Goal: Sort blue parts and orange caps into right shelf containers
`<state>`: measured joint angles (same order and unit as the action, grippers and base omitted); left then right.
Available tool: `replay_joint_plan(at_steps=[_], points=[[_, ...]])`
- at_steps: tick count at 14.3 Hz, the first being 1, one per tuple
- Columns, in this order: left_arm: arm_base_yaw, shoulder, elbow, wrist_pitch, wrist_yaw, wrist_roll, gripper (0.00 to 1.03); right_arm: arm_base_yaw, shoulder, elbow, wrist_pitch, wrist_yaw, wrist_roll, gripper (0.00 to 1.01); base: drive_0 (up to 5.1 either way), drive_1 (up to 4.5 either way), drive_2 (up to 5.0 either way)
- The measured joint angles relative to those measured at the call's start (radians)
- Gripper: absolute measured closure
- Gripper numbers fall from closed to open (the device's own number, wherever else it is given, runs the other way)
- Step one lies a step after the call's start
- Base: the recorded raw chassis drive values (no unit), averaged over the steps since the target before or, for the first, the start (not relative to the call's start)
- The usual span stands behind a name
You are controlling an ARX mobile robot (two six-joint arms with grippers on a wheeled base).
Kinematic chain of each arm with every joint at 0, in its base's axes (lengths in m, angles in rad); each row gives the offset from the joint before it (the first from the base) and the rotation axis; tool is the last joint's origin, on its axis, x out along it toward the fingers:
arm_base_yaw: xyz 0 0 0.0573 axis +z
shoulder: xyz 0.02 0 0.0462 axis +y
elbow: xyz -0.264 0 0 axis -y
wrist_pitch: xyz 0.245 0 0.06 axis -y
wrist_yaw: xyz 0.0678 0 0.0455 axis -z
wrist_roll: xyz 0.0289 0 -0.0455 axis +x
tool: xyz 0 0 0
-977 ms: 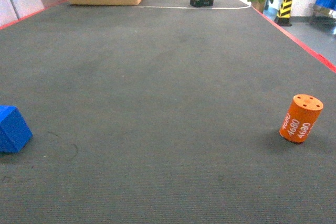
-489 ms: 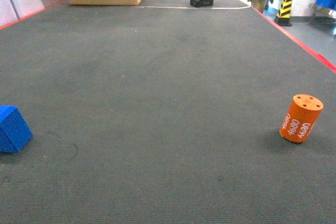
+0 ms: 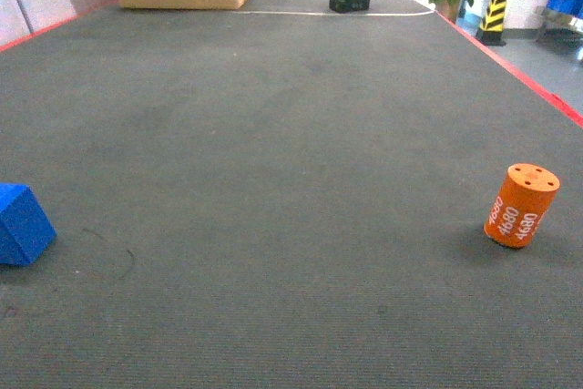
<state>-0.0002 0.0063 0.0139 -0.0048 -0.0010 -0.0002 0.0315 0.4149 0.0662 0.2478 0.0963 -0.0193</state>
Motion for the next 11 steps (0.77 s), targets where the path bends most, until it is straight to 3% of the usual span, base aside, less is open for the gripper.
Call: replay_joint_plan(at_steps=[3,5,7,11], points=[[0.000,0.000,0.000,0.001,0.000,0.000,0.05,-0.007,0.458,0.147,0.304,-0.025,0.013,0.03,0.0,0.00,0.0],[0.000,0.000,0.000,0.000,0.000,0.000,0.05,0.029,0.730,0.256,0.407,-0.035,0.010,0.03,0.0,0.00,0.0],[0.000,0.000,0.000,0.000,0.000,0.000,0.05,0.056,0.913,0.357,0.406,-0.035,0.014,0.03,0.0,0.00,0.0],[0.000,0.000,0.000,0.000,0.000,0.000,0.05,0.101,1.246,0.623,0.306,0.054,0.044,0.03,0.0,0.00,0.0]])
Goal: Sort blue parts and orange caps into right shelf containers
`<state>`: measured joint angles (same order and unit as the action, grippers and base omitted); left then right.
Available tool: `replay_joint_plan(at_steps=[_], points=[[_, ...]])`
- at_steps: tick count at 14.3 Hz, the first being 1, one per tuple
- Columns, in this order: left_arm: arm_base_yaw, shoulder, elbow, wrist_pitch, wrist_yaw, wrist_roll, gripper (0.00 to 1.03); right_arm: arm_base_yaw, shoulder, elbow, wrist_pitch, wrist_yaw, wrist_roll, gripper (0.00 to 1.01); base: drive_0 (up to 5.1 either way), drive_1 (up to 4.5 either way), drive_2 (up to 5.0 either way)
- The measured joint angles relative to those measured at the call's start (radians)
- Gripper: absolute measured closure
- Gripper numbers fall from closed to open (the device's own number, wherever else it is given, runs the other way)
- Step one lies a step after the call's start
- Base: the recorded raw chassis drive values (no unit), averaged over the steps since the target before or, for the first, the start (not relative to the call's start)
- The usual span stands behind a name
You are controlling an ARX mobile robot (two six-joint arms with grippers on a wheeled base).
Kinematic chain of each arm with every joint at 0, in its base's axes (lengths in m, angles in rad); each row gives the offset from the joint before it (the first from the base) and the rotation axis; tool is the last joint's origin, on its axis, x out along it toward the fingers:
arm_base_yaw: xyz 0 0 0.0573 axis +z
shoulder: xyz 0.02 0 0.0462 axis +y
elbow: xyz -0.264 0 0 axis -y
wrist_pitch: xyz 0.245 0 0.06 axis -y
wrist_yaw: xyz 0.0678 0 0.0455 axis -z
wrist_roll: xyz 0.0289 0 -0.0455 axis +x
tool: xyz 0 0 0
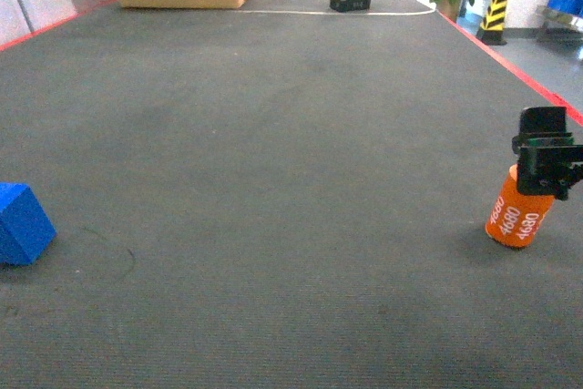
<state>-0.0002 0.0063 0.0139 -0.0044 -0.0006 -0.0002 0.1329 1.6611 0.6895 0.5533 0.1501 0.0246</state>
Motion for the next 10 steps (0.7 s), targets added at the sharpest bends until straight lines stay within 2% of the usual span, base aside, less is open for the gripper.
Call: replay_joint_plan(at_steps=[3,5,6,9,10], points=[[0.000,0.000,0.000,0.000,0.000,0.000,0.05,0.019,0.150,0.157,-0.066,0.048,0.011,0.03,0.0,0.00,0.0],[0.000,0.000,0.000,0.000,0.000,0.000,0.05,0.019,0.211,0.206,-0.100,0.058,0.013,0.03,0.0,0.00,0.0],[0.000,0.000,0.000,0.000,0.000,0.000,0.05,0.019,0.243,0.219,-0.098,0.073,0.010,0.03,0.0,0.00,0.0],[0.000,0.000,0.000,0.000,0.000,0.000,0.05,0.018,0.319,0.224,-0.086,0.072,0.010,0.03,0.0,0.00,0.0],[0.000,0.000,0.000,0.000,0.000,0.000,0.05,0.018,0.337,0.224,-0.085,0.073,0.011,0.12,0.0,0.00,0.0]])
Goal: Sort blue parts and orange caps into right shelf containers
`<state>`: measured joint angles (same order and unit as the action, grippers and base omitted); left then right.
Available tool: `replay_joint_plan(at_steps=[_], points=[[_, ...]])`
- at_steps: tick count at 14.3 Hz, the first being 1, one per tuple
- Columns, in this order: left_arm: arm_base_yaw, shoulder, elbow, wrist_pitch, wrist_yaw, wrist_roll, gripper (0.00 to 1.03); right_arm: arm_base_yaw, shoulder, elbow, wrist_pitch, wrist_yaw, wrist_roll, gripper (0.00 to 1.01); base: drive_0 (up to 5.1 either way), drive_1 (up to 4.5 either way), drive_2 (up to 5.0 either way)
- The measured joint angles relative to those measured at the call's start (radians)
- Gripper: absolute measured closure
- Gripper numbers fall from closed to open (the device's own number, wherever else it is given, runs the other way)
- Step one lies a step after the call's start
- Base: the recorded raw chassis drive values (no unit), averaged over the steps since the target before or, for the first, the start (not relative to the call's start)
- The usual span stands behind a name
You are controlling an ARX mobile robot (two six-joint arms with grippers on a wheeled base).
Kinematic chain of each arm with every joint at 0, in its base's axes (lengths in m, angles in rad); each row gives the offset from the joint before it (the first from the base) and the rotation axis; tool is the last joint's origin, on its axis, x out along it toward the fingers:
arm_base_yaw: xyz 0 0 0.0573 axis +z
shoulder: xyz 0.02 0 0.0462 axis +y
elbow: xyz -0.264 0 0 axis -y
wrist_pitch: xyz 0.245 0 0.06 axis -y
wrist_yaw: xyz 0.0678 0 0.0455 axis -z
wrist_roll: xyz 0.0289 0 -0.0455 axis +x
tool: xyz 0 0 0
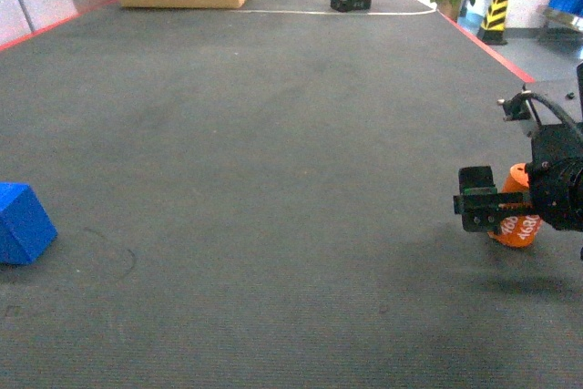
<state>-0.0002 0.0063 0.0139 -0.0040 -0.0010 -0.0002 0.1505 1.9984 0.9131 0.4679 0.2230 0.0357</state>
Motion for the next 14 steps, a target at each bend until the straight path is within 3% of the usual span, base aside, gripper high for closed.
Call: replay_joint_plan(at_steps=[4,7,10,11,12,13,14], points=[[0.000,0.000,0.000,-0.001,0.000,0.000,0.05,0.000,-0.066,-0.100,0.097,-0.014,0.001,0.56,0.0,0.00,0.0],[0.000,0.000,0.000,0.000,0.000,0.000,0.05,-0.010,-0.347,-0.312,0.137,-0.055,-0.008,0.56,0.0,0.00,0.0],[0.000,0.000,0.000,0.000,0.000,0.000,0.05,-0.047,-0.629,-0.462,0.094,-0.040,-0.010,0.56,0.0,0.00,0.0],[-0.009,0.008,0.005,-0.029,-0.026,-0.006,0.05,-0.047,-0.663,-0.479,0.094,-0.032,-0.011,0.56,0.0,0.00,0.0],[-0.060,0.113,0.050,-0.110,-0.172,-0.042,0.05,-0.047,-0.665,-0.479,0.098,-0.032,-0.011,0.57,0.0,0.00,0.0],[-0.039,0.305,0.090,-0.031,-0.239,-0.052,0.05,-0.047,-0.664,-0.479,0.091,-0.032,-0.011,0.57,0.0,0.00,0.0],[-0.008,0.451,0.105,0.074,-0.231,-0.046,0.05,-0.047,-0.664,-0.479,0.094,-0.033,-0.011,0.57,0.0,0.00,0.0]])
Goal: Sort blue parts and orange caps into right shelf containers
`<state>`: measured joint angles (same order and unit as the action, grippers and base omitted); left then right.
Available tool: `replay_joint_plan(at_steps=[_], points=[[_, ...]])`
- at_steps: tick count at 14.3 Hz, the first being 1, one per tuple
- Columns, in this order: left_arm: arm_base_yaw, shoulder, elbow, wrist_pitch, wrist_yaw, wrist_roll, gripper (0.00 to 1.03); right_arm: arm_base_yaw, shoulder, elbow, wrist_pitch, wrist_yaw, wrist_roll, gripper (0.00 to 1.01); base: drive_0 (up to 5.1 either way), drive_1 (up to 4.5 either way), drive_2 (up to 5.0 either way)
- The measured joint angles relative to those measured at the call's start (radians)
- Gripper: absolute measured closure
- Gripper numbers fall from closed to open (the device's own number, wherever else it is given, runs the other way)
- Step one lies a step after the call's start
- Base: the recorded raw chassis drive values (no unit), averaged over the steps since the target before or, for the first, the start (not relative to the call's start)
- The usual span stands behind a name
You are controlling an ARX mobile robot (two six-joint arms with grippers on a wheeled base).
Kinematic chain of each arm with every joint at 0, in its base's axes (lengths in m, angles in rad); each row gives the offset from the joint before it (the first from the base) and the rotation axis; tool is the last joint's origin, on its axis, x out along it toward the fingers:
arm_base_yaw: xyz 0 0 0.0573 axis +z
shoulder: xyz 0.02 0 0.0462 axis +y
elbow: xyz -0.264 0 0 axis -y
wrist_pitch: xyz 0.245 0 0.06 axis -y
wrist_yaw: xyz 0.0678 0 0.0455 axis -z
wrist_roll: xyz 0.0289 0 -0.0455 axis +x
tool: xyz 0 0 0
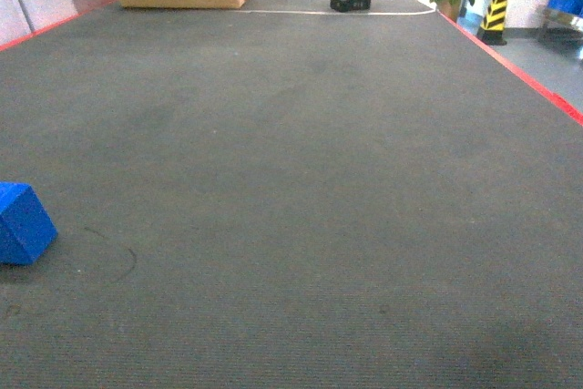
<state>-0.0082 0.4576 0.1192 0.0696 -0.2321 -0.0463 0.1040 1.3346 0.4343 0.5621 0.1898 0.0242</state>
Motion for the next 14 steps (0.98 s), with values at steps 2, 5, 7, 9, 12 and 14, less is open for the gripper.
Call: replay_joint_plan(at_steps=[2,5,7,9,12,14], points=[[0.032,0.327,0.047,0.230,0.097,0.030,0.05,0.000,0.000,0.000,0.000,0.001,-0.002,0.57,0.0,0.00,0.0],[0.124,0.769,0.215,0.465,0.210,0.074,0.05,0.000,0.001,0.000,-0.001,0.001,-0.002,0.57,0.0,0.00,0.0],[0.164,0.962,0.319,0.500,0.257,0.077,0.05,0.000,0.001,0.000,0.000,0.001,-0.003,0.57,0.0,0.00,0.0],[0.190,1.101,0.422,0.498,0.280,0.079,0.05,0.000,0.001,0.000,-0.001,0.001,-0.002,0.57,0.0,0.00,0.0],[0.226,1.235,0.575,0.450,0.358,0.042,0.05,0.000,0.001,0.000,0.000,0.001,-0.002,0.57,0.0,0.00,0.0],[0.242,1.298,0.651,0.420,0.389,0.032,0.05,0.000,0.001,0.000,-0.001,0.001,-0.003,0.57,0.0,0.00,0.0]])
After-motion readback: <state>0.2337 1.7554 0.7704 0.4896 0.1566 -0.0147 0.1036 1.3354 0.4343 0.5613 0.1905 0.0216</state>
